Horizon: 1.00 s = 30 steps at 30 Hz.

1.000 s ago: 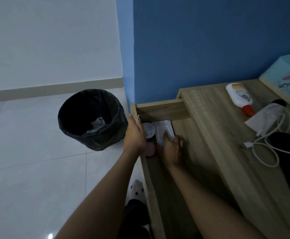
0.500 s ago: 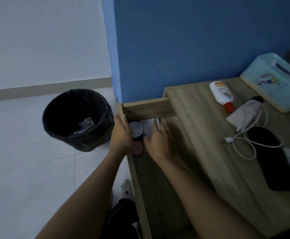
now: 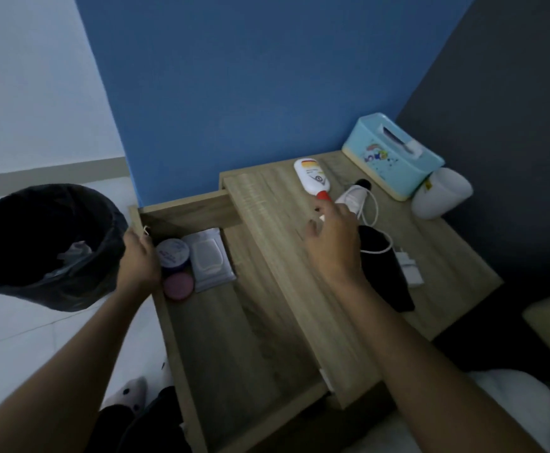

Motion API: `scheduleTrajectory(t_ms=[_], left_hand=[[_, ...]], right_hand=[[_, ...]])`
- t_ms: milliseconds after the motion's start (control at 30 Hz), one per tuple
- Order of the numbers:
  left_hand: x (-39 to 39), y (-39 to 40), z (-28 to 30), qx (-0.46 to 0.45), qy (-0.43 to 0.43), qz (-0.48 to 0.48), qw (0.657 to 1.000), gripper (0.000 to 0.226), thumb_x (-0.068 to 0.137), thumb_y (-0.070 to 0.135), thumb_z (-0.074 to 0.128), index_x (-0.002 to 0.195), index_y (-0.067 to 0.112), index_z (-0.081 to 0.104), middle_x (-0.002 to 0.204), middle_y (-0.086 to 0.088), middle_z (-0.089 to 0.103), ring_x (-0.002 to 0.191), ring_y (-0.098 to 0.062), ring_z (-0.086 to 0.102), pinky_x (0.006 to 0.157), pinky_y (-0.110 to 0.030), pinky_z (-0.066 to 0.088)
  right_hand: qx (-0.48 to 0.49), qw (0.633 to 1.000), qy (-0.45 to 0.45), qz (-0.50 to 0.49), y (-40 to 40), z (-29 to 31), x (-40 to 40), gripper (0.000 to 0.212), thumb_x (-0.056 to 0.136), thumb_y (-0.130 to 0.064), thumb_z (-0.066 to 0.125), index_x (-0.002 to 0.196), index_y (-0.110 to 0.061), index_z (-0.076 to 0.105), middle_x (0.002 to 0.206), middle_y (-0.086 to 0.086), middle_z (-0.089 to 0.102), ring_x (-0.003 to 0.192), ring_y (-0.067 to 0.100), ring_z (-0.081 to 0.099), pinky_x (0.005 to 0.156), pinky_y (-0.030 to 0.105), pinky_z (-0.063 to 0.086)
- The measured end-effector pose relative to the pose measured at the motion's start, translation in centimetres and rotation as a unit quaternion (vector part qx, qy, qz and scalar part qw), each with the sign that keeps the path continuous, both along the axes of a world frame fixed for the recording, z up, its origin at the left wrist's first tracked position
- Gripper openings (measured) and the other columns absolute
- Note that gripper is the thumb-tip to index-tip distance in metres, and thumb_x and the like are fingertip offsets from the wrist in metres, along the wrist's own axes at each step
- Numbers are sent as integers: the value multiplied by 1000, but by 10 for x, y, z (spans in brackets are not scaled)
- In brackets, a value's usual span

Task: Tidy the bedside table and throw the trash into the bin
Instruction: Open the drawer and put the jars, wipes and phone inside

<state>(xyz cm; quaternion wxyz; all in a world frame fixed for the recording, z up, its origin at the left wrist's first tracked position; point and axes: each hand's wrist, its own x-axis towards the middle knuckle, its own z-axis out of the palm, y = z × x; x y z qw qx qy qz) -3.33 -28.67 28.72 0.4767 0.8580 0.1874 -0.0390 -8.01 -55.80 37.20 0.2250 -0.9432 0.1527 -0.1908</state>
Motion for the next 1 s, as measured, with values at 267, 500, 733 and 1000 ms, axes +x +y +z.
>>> scheduleTrajectory(t_ms=[267, 500, 733, 1000], left_hand=[[-2, 1, 3, -17, 19, -4, 1000, 46, 102, 34, 24, 142, 11, 23, 134, -29, 47, 119, -46, 50, 99, -58, 42], [-3, 2, 4, -22, 18, -7, 1000, 46, 103, 32, 24, 143, 11, 21, 132, -28, 48, 117, -45, 51, 97, -57, 44], [-3, 0, 4, -15, 2, -3, 1000, 47, 102, 33, 22, 143, 10, 23, 135, -28, 47, 120, -45, 49, 99, -55, 42], [0, 2, -1, -10, 1, -3, 1000, 48, 102, 35, 22, 143, 10, 23, 136, -28, 47, 121, -46, 49, 100, -56, 41]], right_hand=[[-2, 988, 61, -143, -68, -4, -61, 48, 82, -22, 59, 128, -8, 53, 125, 15, 52, 117, 29, 46, 97, 41, 42], [36, 982, 94, -157, -72, -17, -77, 75, 83, -25, 70, 145, -6, 32, 144, 18, 36, 128, 33, 42, 101, 42, 42], [4, 978, 111, -176, -71, -20, -84, 71, 81, -41, 67, 138, -10, 39, 136, 17, 48, 122, 36, 48, 98, 50, 46], [126, 972, 114, -161, -85, 7, -95, 71, 79, -34, 74, 137, -18, 36, 126, 10, 57, 104, 25, 58, 78, 33, 48]])
